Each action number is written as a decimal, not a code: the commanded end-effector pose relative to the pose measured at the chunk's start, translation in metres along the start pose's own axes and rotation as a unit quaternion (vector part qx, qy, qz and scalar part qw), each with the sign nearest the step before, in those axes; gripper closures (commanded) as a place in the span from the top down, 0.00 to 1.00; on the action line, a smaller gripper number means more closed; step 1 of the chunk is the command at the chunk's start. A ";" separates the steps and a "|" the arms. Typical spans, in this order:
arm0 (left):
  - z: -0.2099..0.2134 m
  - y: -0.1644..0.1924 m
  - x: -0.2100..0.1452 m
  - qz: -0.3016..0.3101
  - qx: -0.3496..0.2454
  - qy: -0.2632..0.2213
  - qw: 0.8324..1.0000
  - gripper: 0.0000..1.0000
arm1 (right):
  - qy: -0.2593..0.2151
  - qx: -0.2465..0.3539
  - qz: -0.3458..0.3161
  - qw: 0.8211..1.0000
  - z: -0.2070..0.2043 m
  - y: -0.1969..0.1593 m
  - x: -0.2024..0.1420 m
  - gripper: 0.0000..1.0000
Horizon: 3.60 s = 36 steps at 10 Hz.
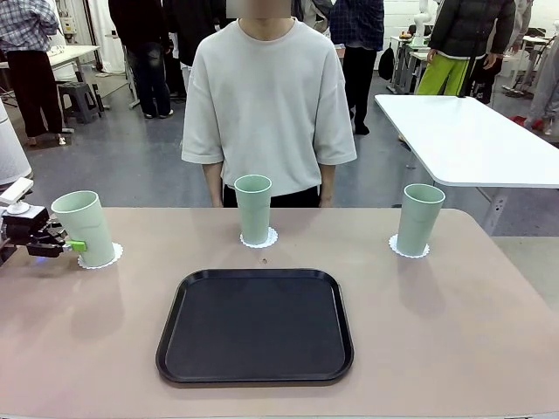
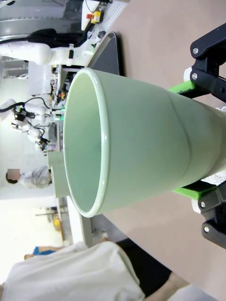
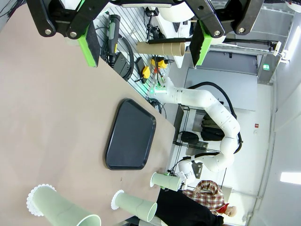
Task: Place coasters on the table and set cups on them.
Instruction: Take one Reusable plastic cup from the Flat Tray and place it on a coaster set by the human.
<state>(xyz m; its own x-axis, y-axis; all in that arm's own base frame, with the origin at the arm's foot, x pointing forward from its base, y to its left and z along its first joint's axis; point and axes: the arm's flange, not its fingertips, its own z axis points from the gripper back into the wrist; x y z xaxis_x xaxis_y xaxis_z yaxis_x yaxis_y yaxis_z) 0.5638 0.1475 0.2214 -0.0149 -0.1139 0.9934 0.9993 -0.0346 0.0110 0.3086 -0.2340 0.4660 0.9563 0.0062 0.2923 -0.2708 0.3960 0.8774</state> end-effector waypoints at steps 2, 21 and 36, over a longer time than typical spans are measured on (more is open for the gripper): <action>0.000 0.004 -0.001 0.009 -0.004 0.010 1.000 0.85 | 0.000 0.005 0.001 1.000 0.000 0.001 0.000 1.00; 0.032 0.018 -0.004 0.059 -0.014 0.065 0.996 1.00 | 0.000 0.005 0.001 1.000 0.000 0.001 0.000 1.00; -0.072 -0.151 0.294 -0.149 0.018 0.589 0.794 1.00 | 0.000 0.005 0.001 1.000 0.000 0.001 0.000 1.00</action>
<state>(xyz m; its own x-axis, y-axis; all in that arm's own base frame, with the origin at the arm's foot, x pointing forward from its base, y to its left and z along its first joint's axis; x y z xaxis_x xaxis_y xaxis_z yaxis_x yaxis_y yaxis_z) 0.4134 0.0647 0.5203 -0.3355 -0.9110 0.2398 0.9203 -0.2626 0.2901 0.3090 -0.2334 0.4664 0.9563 0.0083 0.2924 -0.2716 0.3960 0.8772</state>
